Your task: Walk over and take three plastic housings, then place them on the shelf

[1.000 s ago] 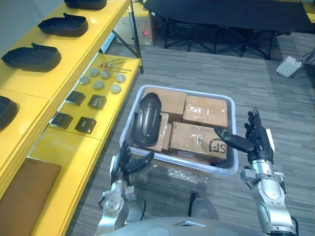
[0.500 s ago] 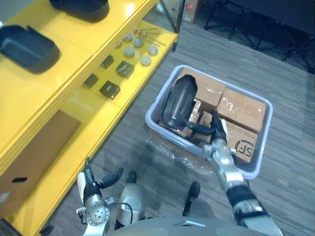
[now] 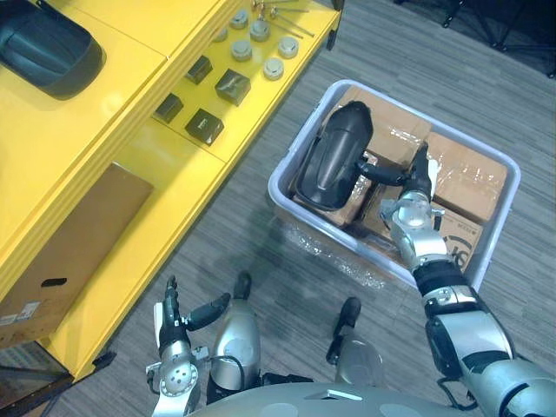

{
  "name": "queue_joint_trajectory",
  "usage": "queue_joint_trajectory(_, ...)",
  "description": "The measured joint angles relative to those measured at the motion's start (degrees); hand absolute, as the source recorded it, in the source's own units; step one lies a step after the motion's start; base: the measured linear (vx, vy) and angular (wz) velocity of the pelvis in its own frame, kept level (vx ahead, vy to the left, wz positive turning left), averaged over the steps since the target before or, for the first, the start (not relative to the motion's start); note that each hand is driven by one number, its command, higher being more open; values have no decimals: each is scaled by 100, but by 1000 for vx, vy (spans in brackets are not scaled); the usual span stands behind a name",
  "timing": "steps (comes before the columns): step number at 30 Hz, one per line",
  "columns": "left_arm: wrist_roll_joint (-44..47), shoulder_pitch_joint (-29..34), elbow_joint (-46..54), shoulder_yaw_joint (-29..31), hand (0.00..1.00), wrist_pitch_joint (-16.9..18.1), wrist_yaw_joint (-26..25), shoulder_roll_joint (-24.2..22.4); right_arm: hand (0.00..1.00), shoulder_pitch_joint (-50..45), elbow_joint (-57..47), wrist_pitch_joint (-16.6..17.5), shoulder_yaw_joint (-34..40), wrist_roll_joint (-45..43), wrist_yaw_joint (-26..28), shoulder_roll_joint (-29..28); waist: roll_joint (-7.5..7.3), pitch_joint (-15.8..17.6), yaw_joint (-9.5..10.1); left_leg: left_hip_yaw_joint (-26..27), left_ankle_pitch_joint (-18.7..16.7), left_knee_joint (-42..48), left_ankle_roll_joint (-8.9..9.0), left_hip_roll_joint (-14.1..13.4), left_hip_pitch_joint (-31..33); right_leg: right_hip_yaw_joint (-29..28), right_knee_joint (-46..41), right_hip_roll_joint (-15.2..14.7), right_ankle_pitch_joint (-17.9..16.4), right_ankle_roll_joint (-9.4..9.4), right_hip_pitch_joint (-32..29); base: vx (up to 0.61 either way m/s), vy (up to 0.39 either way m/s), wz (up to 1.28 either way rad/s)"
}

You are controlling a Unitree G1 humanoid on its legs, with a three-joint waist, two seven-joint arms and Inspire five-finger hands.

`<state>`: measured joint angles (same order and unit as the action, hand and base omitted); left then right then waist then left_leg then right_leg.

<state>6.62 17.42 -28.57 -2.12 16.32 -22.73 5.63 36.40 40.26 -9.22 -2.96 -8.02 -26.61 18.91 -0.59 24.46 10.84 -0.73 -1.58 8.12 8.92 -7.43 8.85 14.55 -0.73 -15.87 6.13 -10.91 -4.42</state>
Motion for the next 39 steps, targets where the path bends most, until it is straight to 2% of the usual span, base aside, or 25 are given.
queue_joint_trajectory(5, 325, -64, -175, -60, 100, 85, 0, 0, 100, 652, 690, -386, -313, 331, 571, 429, 59, 44, 29, -124, 143, -163, 17, 6, 1, 109, -3, 1, 10, 7, 3, -28, -17, 10)
queue_joint_trajectory(6, 420, -90, -230, -92, 100, 127, 1, 7, 0, 754, 797, -422, -368, 335, 640, 479, 71, 50, 42, -134, 161, -183, 17, 7, 4, 121, -2, 1, 13, 6, 1, -47, -14, 10)
queue_joint_trajectory(12, 872, -305, -533, -306, 100, 282, 65, 6, 0, 1621, 1854, -607, -906, 1013, 954, 1190, 285, 170, 175, -405, 508, -625, 58, 14, 78, 458, 78, 7, 66, 15, -52, -63, -28, 20)
queue_joint_trajectory(17, 1031, -400, -741, -478, 100, 416, 71, 11, 0, 1872, 2149, -821, -1083, 1287, 1178, 1891, 435, 245, 272, -541, 663, -895, 128, 17, 96, 680, 203, 12, 130, 25, -58, -45, -21, 15)
queue_joint_trajectory(18, 1109, -401, -791, -499, 100, 449, 79, 2, 0, 1875, 2190, -851, -1088, 1406, 1222, 1971, 453, 245, 285, -564, 718, -937, 88, 15, 95, 715, 207, 13, 132, 28, -57, 20, -22, 10)
queue_joint_trajectory(22, 1107, -406, -870, -512, 100, 486, 114, -4, 0, 1938, 2325, -932, -1088, 1458, 1417, 2019, 465, 252, 315, -572, 751, -944, 70, 15, 91, 750, 208, 14, 134, 31, -27, 52, -21, 3)
queue_joint_trajectory(28, 1078, -408, -861, -508, 100, 515, 126, -1, 0, 1755, 2238, -750, -1085, 1709, 1460, 1849, 462, 253, 295, -508, 757, -939, 62, -10, 10, 728, 206, 25, 131, 37, 13, 15, -28, -6)
queue_joint_trajectory(31, 1079, -351, -642, -500, 100, 516, 88, 4, 0, 1301, 1742, -643, -1076, 1817, 1497, 1787, 425, 261, 290, -420, 755, -962, 63, -31, -158, 680, 213, 39, 117, 57, 131, -39, -27, -10)
queue_joint_trajectory(34, 1050, -314, -117, -495, 100, 491, -102, -13, 0, 754, 1193, -512, -1063, 1900, 1430, 1432, 333, 275, 270, -338, 753, -1106, 71, -102, -321, 648, 273, 101, 96, 86, 154, -64, -35, -15)
queue_joint_trajectory(39, 598, -159, 1418, -264, 100, 186, -603, -38, 0, -590, -274, -240, -831, 2169, 796, 569, -58, 85, 61, -217, 762, -1216, 86, -116, -366, 624, 437, 121, 217, 60, 170, 5, -18, -10)
